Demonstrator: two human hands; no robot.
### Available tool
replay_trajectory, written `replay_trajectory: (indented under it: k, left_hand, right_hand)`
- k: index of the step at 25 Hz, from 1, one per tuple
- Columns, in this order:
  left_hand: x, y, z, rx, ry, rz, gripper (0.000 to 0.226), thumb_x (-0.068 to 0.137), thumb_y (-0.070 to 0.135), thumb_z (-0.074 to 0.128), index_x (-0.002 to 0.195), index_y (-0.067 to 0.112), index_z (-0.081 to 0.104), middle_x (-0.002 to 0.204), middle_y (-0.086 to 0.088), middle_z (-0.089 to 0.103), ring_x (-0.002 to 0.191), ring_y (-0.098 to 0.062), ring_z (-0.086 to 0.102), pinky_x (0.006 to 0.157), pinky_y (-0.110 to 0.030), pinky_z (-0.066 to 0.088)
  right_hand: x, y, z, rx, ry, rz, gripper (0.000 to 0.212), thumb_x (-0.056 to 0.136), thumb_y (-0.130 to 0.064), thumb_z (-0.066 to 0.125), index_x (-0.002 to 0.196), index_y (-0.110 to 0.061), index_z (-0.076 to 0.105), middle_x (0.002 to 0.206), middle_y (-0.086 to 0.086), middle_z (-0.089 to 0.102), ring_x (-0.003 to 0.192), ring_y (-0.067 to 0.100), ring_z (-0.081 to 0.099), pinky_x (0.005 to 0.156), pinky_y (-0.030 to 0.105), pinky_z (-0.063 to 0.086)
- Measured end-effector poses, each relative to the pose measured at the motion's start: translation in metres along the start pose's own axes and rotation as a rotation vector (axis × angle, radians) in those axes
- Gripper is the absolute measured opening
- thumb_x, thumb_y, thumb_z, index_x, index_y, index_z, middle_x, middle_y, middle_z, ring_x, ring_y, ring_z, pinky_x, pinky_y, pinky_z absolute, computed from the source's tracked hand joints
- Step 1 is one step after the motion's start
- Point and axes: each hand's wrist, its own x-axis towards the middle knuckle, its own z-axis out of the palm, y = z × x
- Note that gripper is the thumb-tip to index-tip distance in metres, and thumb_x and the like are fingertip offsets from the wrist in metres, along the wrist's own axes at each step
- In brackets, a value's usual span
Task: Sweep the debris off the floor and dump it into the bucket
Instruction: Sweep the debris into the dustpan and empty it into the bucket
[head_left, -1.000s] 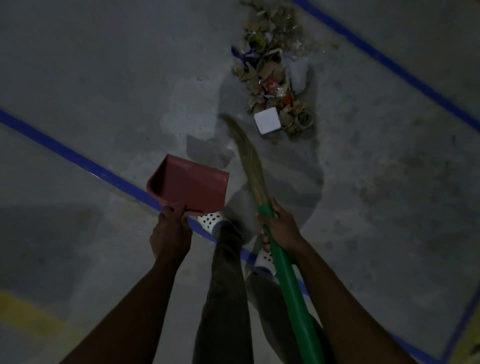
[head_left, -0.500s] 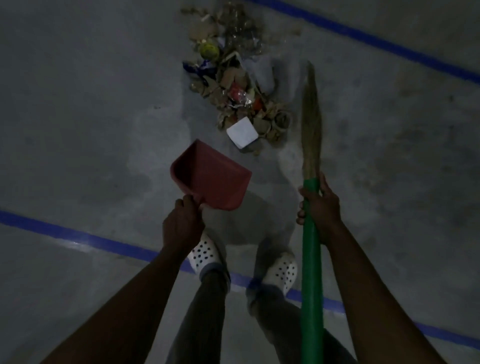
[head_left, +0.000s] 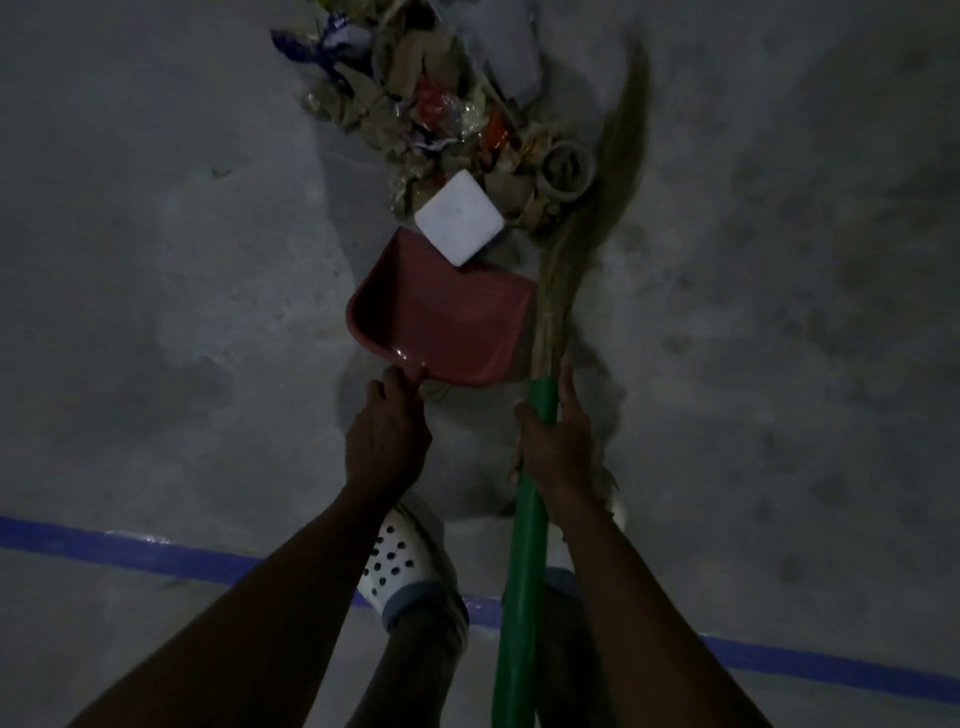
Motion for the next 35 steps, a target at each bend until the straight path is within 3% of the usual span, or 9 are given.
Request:
replay_trajectory:
  k: [5,11,14,21,24,26,28,33,35]
  left_hand:
    - [0.053,0.018,-0.009,0.0,0.014,-0.083,0.032,0.099,0.024,0.05,0.123,0.006,0.041,0.109,-0.02,0.053,0.087,-0.044,0.059,0.063,-0.039,0.033]
    - [0.087,0.015,-0.045,0.08,-0.008,-0.149,0.031,0.1,0.03,0.049,0.113,0.001,0.046,0.111,-0.022,0.055,0.096,-0.042,0.059,0.066,-0.041,0.035]
    - [0.087,0.006,-0.047,0.085,-0.051,-0.215,0.036,0.099,0.033,0.05,0.114,0.001,0.046,0.113,-0.023,0.057,0.1,-0.043,0.06,0.068,-0.041,0.037]
    - [0.118,-0.005,-0.024,0.018,-0.034,-0.26,0.035,0.102,0.04,0.045,0.112,0.006,0.046,0.11,-0.02,0.059,0.092,-0.038,0.059,0.067,-0.038,0.035]
    - [0.141,-0.008,-0.016,0.051,-0.017,-0.228,0.032,0.1,0.033,0.048,0.114,0.005,0.046,0.108,-0.02,0.059,0.084,-0.034,0.055,0.066,-0.038,0.034]
    - [0.15,-0.01,-0.015,0.057,0.007,-0.205,0.032,0.099,0.032,0.049,0.115,0.004,0.046,0.11,-0.022,0.059,0.094,-0.04,0.059,0.068,-0.039,0.036]
    - [0.156,-0.011,-0.015,0.059,0.018,-0.193,0.035,0.1,0.036,0.047,0.116,0.005,0.046,0.11,-0.022,0.059,0.099,-0.043,0.059,0.069,-0.039,0.036]
    - [0.166,-0.009,-0.031,0.011,-0.017,-0.212,0.033,0.102,0.039,0.046,0.116,0.009,0.048,0.097,-0.015,0.058,0.069,-0.021,0.046,0.058,-0.033,0.031]
    - [0.168,-0.011,-0.04,-0.004,-0.026,-0.238,0.032,0.102,0.038,0.046,0.115,0.009,0.048,0.096,-0.014,0.058,0.068,-0.02,0.044,0.058,-0.033,0.03]
  right_hand:
    - [-0.007,-0.025,0.003,-0.008,-0.074,-0.023,0.077,0.096,-0.024,0.068,0.148,-0.062,0.026,0.116,0.011,0.07,0.052,0.017,0.059,0.048,0.032,0.053]
    - [-0.067,-0.044,-0.025,0.03,-0.05,-0.058,0.078,0.096,-0.021,0.068,0.141,-0.072,0.029,0.081,0.007,0.071,0.038,0.019,0.056,0.038,0.03,0.049]
    - [-0.077,-0.052,-0.047,0.013,0.016,-0.042,0.081,0.096,-0.021,0.069,0.139,-0.075,0.026,0.091,0.014,0.072,0.041,0.021,0.058,0.04,0.033,0.051]
    - [0.046,-0.095,-0.051,-0.126,0.025,-0.109,0.08,0.095,-0.025,0.068,0.15,-0.061,0.023,0.118,0.018,0.069,0.052,0.018,0.062,0.048,0.032,0.054]
    - [0.094,-0.106,-0.031,-0.139,-0.036,-0.127,0.081,0.093,-0.02,0.069,0.152,-0.056,0.026,0.1,0.016,0.07,0.051,0.018,0.059,0.049,0.033,0.053]
    - [0.105,-0.105,-0.019,-0.123,-0.101,-0.162,0.083,0.092,-0.015,0.068,0.152,-0.054,0.028,0.083,0.013,0.067,0.047,0.017,0.056,0.046,0.032,0.051]
    - [0.105,-0.1,-0.01,-0.145,-0.176,-0.193,0.084,0.091,-0.012,0.067,0.149,-0.058,0.029,0.083,0.01,0.066,0.043,0.017,0.055,0.044,0.031,0.05]
    - [0.06,-0.08,-0.004,-0.322,-0.297,-0.186,0.081,0.092,-0.019,0.066,0.146,-0.065,0.027,0.101,0.01,0.07,0.058,0.017,0.061,0.052,0.029,0.052]
    - [0.035,-0.079,-0.007,-0.359,-0.294,-0.18,0.08,0.094,-0.022,0.066,0.146,-0.066,0.025,0.11,0.011,0.071,0.062,0.017,0.063,0.052,0.028,0.052]
